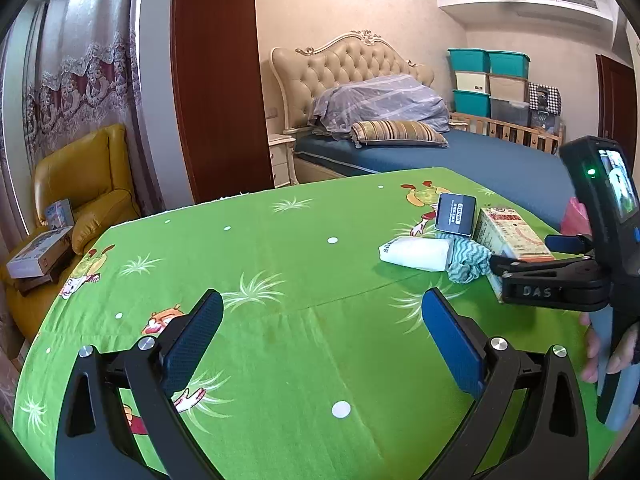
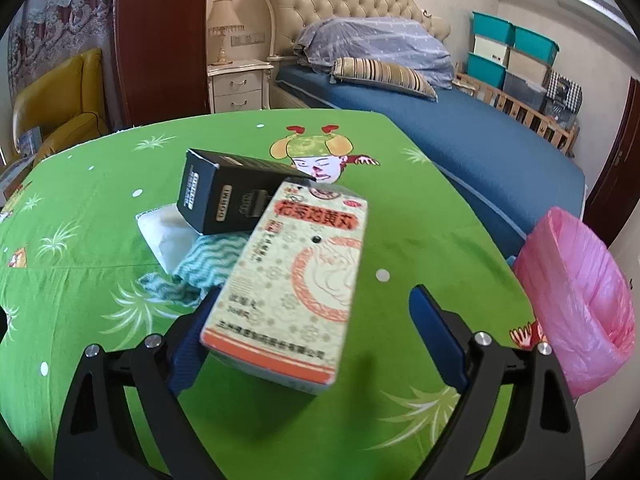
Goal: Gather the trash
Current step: 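Grasp the white-and-red medicine box with the right tool while the left tool grasps the teal zigzag cloth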
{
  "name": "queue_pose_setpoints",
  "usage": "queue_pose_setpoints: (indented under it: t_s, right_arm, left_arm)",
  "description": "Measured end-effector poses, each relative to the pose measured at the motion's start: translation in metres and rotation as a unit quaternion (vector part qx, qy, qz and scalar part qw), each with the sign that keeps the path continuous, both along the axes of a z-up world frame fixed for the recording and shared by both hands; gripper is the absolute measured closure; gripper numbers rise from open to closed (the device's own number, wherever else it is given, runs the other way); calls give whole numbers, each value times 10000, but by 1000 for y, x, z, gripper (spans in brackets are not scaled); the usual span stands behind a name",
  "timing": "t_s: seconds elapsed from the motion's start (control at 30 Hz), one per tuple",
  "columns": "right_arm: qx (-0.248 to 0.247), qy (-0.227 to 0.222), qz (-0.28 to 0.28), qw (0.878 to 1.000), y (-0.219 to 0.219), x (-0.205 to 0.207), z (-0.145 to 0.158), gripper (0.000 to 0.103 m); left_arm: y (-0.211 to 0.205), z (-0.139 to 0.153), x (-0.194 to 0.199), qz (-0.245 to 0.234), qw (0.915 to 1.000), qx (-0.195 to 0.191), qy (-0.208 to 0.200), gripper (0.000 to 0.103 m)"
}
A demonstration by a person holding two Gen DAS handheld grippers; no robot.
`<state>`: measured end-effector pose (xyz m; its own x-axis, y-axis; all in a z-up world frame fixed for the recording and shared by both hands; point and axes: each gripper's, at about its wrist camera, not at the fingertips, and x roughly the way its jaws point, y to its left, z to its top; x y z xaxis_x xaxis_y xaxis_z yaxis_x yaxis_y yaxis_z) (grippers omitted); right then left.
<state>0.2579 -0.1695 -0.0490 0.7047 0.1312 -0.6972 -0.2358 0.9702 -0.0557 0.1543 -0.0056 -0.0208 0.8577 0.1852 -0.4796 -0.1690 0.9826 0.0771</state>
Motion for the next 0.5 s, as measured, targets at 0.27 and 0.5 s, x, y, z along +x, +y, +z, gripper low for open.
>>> queue_pose_setpoints:
  t_s: [0.27,0.5]
  right_arm:
    - [232,-199,67,9995,-32,-21,6,53]
    - [60,-535,-82,9985,-61,-44,13,54]
  left_arm:
    - [-9,-2,4,-64,9998,190,81,8]
    - [-21,-11,24,-375,9977,-89,549,8]
